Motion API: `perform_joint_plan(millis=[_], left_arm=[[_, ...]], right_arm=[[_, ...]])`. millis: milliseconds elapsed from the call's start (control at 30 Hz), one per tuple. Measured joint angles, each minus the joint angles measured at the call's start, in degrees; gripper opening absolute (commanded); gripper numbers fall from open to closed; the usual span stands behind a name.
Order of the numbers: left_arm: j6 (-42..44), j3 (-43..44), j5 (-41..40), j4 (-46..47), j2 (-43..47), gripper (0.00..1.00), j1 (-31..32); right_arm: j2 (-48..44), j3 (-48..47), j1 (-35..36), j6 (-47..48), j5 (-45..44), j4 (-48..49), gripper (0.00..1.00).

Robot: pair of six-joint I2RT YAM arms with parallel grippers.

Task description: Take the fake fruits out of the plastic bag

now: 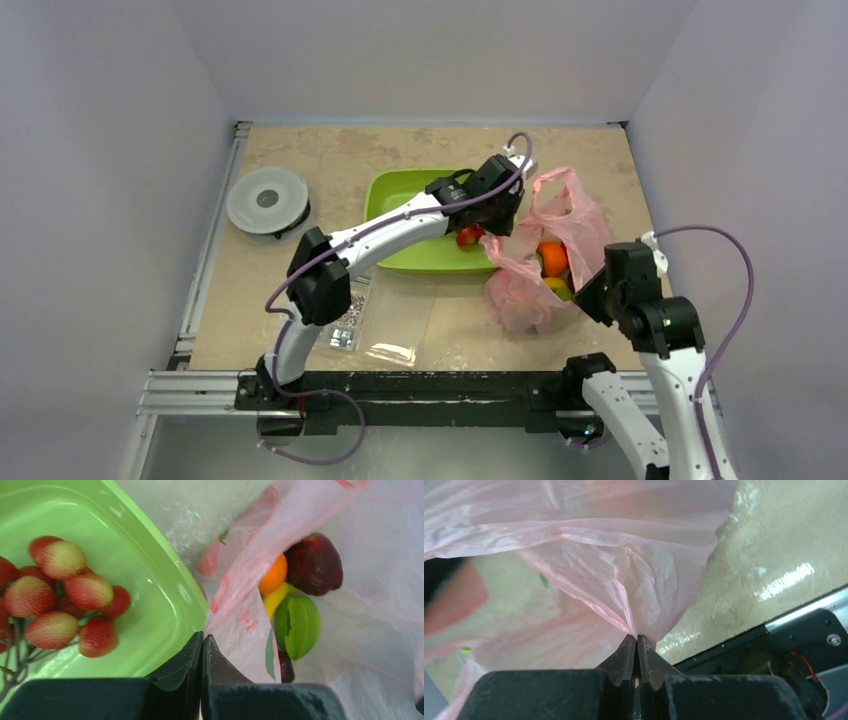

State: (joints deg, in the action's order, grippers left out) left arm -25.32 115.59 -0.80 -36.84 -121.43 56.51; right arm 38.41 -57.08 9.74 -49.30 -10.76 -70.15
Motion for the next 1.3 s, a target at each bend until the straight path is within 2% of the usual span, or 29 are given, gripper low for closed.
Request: perform_joint_plan(millis=[267, 433, 667, 767, 833, 867, 933, 967, 1000, 1100, 1200, 1267, 1300], left_arm=[[0.0, -1.6, 0.6, 4.2, 0.4, 0.0, -5.8], [1.3, -3.0, 0.7, 4.5, 1.3, 0.0, -5.5], [4.9, -3.2, 0.8, 4.0, 1.7, 0.0, -5.6], [5.4, -1.8, 1.2, 1.3, 1.5, 0.0, -5.6], [5.4, 0.8, 1.8, -1.6, 1.4, 0.16, -5.6], [5.4, 1.7, 2.0, -2.3, 1.4, 0.29, -5.6], [5.4, 3.1, 2.9, -3.0, 2.2, 0.6, -5.7], [5.4, 3.1, 3.6, -3.4, 3.0, 0.71, -5.7], [5.4, 3.1, 4.4, -4.1, 4.0, 0.74, -5.7], [4.9, 2.4, 8.1, -5.0, 8.0, 0.75, -5.7], [4.9, -0.2, 12.7, -4.6, 14.6, 0.68, -5.6], [5.4, -1.6, 15.7, -4.0, 19.1, 0.54, -4.8], [6.3, -2.0, 17.3, -3.5, 21.2, 0.43, -3.8]], right_arm=[[-13.4, 2.7, 0.0, -5.6, -0.3, -7.4, 0.0], [-15.6, 1.4, 0.0, -6.2, -0.2, -8.4, 0.0], [-23.2, -5.5, 0.0, -4.7, 1.8, -8.7, 0.0], [-24.6, -4.7, 0.0, -4.6, 3.1, -8.8, 0.0], [-24.3, -2.9, 0.0, -4.6, 3.3, -8.8, 0.0], [-24.1, -2.3, 0.0, -4.6, 3.4, -9.0, 0.0], [-23.4, -1.7, 0.0, -4.2, 3.1, -9.2, 0.0], [-23.1, -1.7, 0.0, -3.8, 2.9, -9.1, 0.0], [-22.9, -1.7, 0.0, -3.5, 2.8, -9.1, 0.0], [-22.2, -1.8, 0.0, -2.8, 2.5, -9.0, 0.0], [-21.4, -1.7, 0.0, -1.8, 2.4, -8.3, 0.0], [-20.9, -1.5, 0.0, -1.1, 2.4, -7.6, 0.0], [-20.7, -1.2, 0.0, -0.8, 2.4, -7.2, 0.0]])
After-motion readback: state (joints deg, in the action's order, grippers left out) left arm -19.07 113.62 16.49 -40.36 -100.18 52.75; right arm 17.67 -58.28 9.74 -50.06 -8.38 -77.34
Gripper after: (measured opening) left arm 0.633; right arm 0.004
